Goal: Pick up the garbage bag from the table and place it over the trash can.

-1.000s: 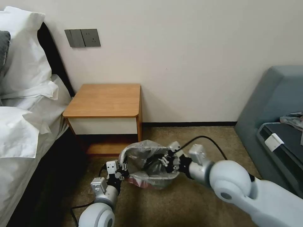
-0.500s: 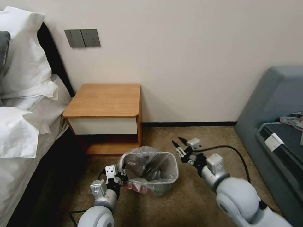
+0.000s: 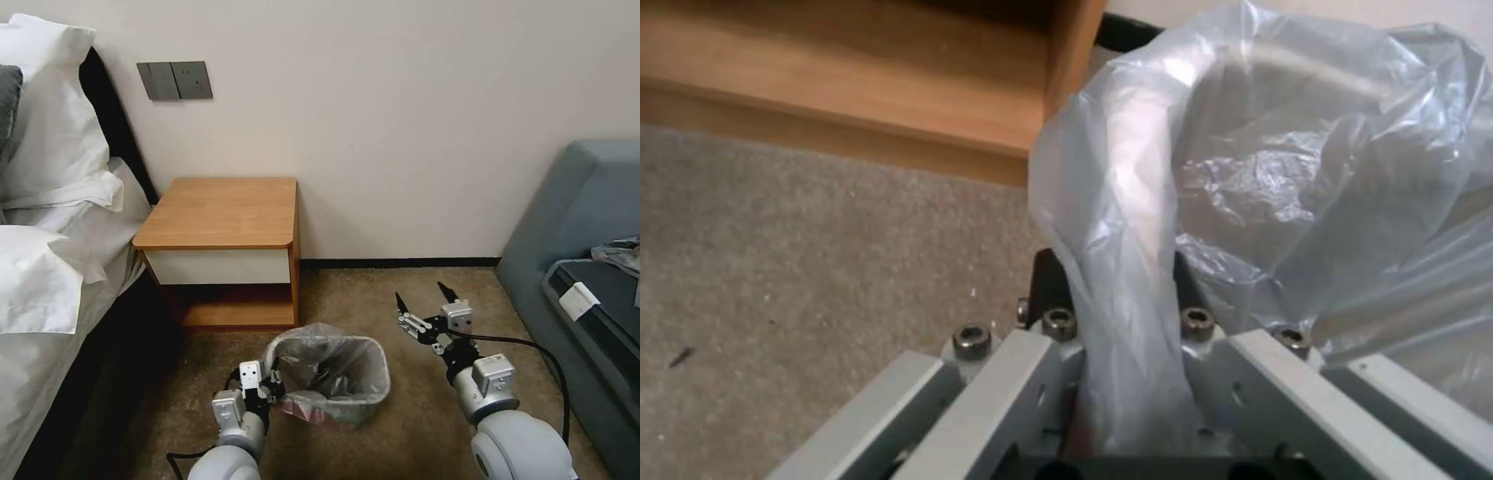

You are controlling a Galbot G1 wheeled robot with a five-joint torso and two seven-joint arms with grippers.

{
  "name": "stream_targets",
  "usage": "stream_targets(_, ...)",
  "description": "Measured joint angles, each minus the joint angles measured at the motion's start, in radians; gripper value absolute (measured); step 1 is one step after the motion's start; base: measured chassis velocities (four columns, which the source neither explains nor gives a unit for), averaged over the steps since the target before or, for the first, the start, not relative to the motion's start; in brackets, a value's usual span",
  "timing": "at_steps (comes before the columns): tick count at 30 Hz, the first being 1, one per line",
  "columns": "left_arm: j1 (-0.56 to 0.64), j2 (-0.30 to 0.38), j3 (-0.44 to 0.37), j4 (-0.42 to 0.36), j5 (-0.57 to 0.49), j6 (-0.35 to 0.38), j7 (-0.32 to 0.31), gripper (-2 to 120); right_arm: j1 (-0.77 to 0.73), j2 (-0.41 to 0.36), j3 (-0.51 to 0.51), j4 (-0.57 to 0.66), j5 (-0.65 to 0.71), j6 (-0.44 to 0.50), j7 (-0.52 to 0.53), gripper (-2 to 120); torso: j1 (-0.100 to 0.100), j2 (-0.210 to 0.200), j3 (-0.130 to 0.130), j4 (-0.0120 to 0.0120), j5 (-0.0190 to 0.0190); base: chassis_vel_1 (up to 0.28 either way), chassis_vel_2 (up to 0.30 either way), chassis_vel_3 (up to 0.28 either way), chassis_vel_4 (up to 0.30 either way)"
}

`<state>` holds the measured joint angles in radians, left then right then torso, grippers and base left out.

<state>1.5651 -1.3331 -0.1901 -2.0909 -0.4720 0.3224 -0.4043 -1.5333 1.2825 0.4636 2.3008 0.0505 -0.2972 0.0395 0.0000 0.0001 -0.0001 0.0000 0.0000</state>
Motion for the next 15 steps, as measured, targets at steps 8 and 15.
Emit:
stream_targets(8,0.001,-0.008,0.004,0.019,0.018,-0.007,-0.016,3,0.005,0.007,-0.005,0.001,0.015,-0.017,0.021,100,0.0,0.0,0.0,0.0,0.0001,0.0,0.0,0.0,0.0)
stream_targets(15,0.005,-0.008,0.001,0.03,0.046,-0.018,-0.014,29,0.004,0.006,-0.011,0.002,0.023,-0.024,0.039,100,0.0,0.0,0.0,0.0,0.0,0.0,0.0,0.0,0.0)
